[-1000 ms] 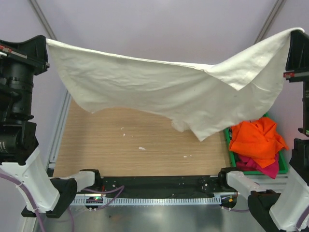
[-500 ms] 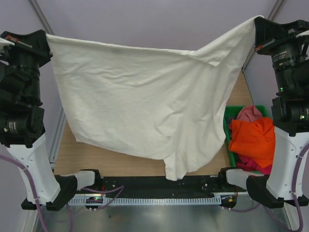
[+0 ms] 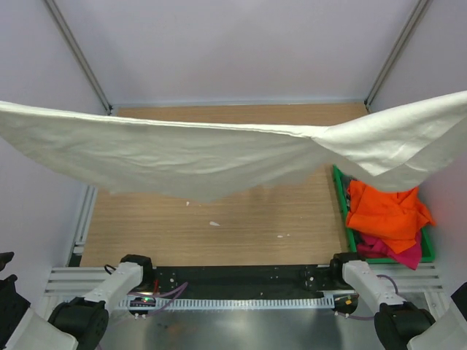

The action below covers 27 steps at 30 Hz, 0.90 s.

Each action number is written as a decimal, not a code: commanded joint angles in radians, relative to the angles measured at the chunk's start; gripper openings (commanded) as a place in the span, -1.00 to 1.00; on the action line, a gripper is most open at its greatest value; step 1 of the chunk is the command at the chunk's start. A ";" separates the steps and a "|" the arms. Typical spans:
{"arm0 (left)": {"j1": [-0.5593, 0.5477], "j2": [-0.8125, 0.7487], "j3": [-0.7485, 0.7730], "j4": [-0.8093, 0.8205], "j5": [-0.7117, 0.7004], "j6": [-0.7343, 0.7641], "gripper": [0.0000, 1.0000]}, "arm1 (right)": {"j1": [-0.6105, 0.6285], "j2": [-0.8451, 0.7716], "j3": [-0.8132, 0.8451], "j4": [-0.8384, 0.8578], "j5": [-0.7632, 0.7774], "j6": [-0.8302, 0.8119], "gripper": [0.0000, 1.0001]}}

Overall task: Fold and stack the t-shirts
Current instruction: Flatten the tshirt out

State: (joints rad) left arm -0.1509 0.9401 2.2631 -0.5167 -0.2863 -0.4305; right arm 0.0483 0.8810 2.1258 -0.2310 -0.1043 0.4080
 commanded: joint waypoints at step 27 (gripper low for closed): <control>0.062 0.751 -0.858 0.536 -0.225 0.133 -1.00 | -0.001 1.016 -0.534 0.670 -0.185 0.187 -0.97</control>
State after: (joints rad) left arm -0.1318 1.6291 1.4391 -0.1799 -0.4942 -0.2844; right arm 0.0483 1.8122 1.5444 0.2714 -0.2649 0.5858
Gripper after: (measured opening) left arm 0.007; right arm 0.028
